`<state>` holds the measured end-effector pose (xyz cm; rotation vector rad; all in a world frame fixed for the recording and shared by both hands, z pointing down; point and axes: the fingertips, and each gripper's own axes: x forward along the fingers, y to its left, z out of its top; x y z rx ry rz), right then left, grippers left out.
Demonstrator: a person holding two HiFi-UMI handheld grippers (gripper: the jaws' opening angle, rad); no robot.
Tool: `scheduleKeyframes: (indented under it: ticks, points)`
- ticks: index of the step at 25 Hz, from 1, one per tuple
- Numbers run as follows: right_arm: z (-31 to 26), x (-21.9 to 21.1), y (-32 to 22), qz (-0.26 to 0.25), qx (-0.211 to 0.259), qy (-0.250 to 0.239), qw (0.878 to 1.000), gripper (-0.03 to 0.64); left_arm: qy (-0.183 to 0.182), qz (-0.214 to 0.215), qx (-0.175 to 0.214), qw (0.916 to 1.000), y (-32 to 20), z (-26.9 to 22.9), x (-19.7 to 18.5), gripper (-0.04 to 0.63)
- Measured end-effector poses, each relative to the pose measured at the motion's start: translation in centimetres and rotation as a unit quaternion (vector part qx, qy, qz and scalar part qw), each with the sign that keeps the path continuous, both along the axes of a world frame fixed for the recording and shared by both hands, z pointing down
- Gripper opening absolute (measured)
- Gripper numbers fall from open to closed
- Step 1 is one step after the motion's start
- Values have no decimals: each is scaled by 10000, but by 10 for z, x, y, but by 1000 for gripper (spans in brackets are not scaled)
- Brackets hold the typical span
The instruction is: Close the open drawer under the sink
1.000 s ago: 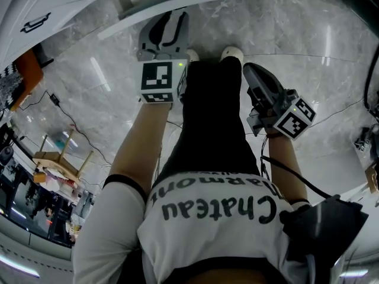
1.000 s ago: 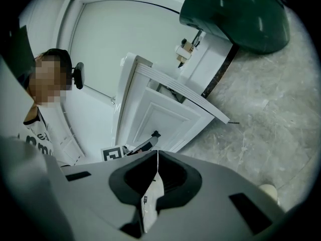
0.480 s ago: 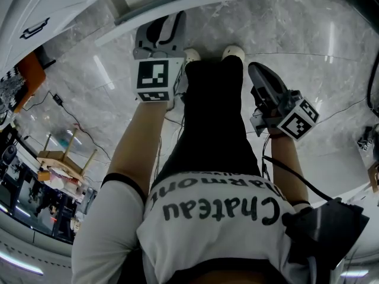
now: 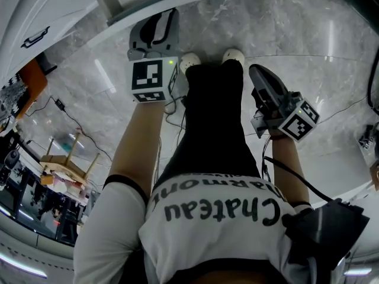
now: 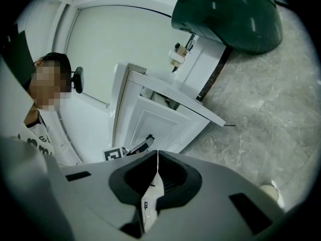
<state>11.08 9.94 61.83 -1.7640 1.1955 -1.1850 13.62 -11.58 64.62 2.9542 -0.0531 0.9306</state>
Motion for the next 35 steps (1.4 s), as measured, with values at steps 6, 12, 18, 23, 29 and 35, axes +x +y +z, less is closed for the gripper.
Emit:
scheduleKeyframes:
  ticks: [6,12,18,23,29,35]
  points:
    - [0,3,-10,-47,-3,5,10000,14,-77,-53,76,9999,-7,-1,8,97]
    - [1,7,-12,-10,-25,-29,10000,14,-51,-39,58,10000,-15,-1,16,97]
    - [4,8,-13,4,-38,-47,10000,14,65,-104,20,9999,-22,-4,26,97]
    - [5,8,-18,-23,-12,-79,10000,13,93,-82,10,9999,-26,-5,31,97]
    - [5,12,-24,-9,-15,-61,10000,14,89,-91,-56,9999,-29,-5,36,97]
    - [1,15,-25,38,-12,-50,10000,12,85,-207,-203,9995,-38,-6,45,100]
